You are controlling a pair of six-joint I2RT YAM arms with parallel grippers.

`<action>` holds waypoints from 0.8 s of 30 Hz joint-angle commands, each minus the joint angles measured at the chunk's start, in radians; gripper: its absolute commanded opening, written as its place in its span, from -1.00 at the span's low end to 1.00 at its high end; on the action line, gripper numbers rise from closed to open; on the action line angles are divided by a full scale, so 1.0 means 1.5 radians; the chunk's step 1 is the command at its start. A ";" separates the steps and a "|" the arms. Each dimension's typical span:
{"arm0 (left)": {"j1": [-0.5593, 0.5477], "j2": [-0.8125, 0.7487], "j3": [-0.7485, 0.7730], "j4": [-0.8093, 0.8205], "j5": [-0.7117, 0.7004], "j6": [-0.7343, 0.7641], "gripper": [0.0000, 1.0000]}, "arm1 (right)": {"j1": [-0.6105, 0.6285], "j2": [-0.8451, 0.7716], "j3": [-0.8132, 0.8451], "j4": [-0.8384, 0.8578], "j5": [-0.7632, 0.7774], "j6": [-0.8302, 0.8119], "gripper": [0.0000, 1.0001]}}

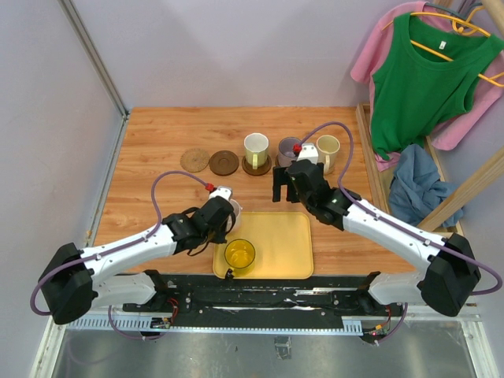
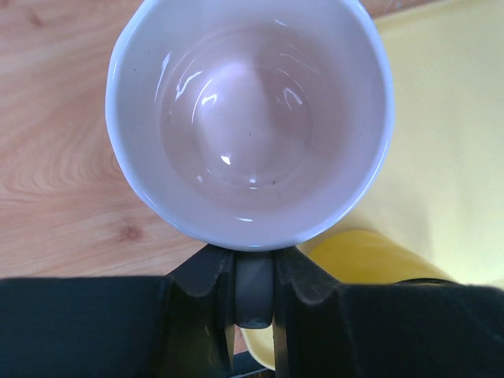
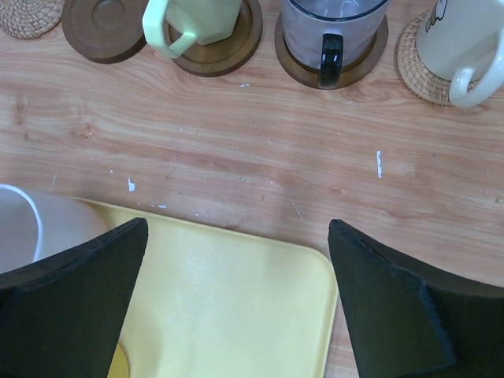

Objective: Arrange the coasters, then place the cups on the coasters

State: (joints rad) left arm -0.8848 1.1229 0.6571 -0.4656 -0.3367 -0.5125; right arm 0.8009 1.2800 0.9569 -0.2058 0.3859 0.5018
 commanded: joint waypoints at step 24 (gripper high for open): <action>0.198 0.218 0.257 0.254 -0.089 0.230 -0.99 | -0.036 -0.131 -0.073 0.004 0.134 -0.045 0.97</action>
State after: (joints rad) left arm -0.6468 1.4235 0.9638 -0.2531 -0.5106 -0.2287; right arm 0.7895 1.1248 0.8719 -0.1913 0.5060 0.4633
